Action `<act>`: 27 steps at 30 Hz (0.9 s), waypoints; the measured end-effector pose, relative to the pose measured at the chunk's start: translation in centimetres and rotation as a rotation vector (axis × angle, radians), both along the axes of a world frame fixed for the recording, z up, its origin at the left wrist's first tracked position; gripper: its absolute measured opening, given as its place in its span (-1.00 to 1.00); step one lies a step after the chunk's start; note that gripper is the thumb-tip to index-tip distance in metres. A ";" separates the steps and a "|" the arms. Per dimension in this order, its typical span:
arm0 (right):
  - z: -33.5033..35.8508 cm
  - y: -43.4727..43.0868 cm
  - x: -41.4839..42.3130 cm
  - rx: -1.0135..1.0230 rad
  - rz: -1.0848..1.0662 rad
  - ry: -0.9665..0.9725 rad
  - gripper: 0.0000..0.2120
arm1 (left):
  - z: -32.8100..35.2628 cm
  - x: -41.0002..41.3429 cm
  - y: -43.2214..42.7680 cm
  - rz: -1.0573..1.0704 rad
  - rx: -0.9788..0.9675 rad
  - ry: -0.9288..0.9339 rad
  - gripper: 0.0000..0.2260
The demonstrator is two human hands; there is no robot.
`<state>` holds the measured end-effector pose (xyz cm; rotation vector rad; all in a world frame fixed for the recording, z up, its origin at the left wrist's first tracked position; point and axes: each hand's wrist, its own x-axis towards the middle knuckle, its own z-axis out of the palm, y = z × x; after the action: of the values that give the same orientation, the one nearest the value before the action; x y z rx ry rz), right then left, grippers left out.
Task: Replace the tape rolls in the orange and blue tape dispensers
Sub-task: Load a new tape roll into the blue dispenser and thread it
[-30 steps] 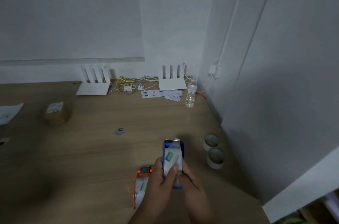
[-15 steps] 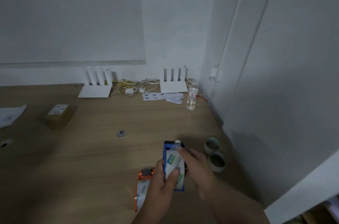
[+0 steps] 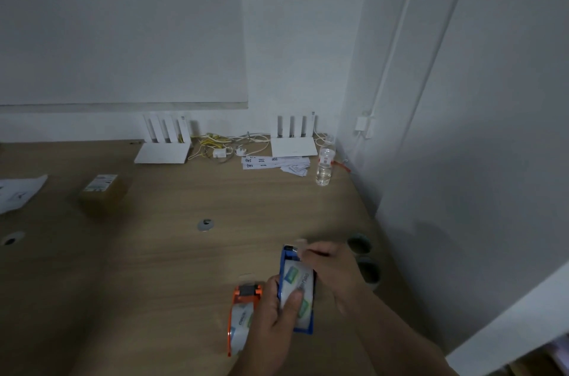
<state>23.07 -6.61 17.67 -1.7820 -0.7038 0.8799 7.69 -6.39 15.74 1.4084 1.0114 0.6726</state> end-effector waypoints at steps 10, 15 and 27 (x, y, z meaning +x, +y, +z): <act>-0.9 0.1 0.2 0.087 0.003 -0.318 -0.78 | 0.8 0.3 0.3 0.005 0.037 -0.034 -0.86; -0.7 0.2 0.3 0.088 -0.094 -0.380 -0.82 | -0.6 0.8 0.5 -0.097 0.009 -0.035 -0.51; -0.1 -0.2 -0.5 0.248 -0.204 -0.364 -0.77 | -1.1 1.5 0.8 -0.018 0.030 -0.087 -0.72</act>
<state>22.55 -6.84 17.56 -1.7660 -0.8054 0.3175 9.21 -5.63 14.67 1.4003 0.9230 0.7325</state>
